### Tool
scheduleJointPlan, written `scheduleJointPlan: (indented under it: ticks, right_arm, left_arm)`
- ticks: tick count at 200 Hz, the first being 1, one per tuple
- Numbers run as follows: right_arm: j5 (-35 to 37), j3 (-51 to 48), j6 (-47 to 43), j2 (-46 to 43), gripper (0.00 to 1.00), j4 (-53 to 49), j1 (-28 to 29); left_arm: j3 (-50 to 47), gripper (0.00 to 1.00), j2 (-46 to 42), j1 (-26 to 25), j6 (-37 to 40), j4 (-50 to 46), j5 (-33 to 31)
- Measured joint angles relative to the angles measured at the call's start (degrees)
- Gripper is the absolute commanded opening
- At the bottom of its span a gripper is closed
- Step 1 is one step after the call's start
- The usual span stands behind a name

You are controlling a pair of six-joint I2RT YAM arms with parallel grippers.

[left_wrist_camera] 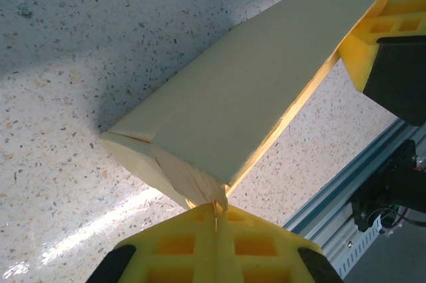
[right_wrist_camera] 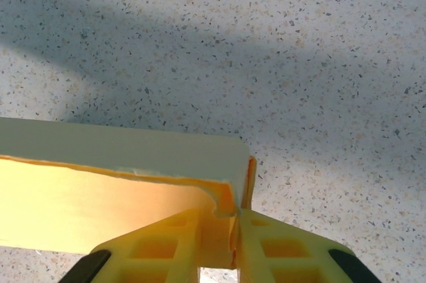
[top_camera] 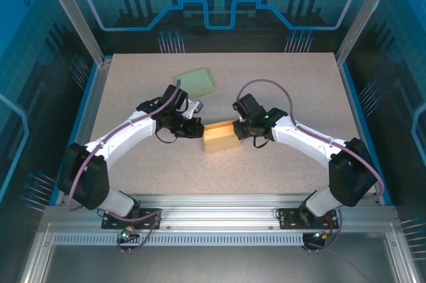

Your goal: Fold the paper box

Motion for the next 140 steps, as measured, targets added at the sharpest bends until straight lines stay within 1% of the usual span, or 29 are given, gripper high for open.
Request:
scheduleJointPlan:
  ticks: [50,102,140]
  right_arm:
    - [0.59,0.02,0.00,0.04,0.18,-0.04,0.02]
    - [1.01,0.15,-0.02,0.22,0.14,-0.11,0.02]
    - [1.42,0.15,-0.02,0.33,0.13,-0.15,0.02]
  left_arm:
    - [-0.46,0.00,-0.46,0.00,-1.75,1.44,0.11]
    - [-1.31,0.00,-1.14,0.00,-3.17,3.30,0.11]
    - [-1.31,0.00,-1.62,0.00,-3.78,3.65,0.11]
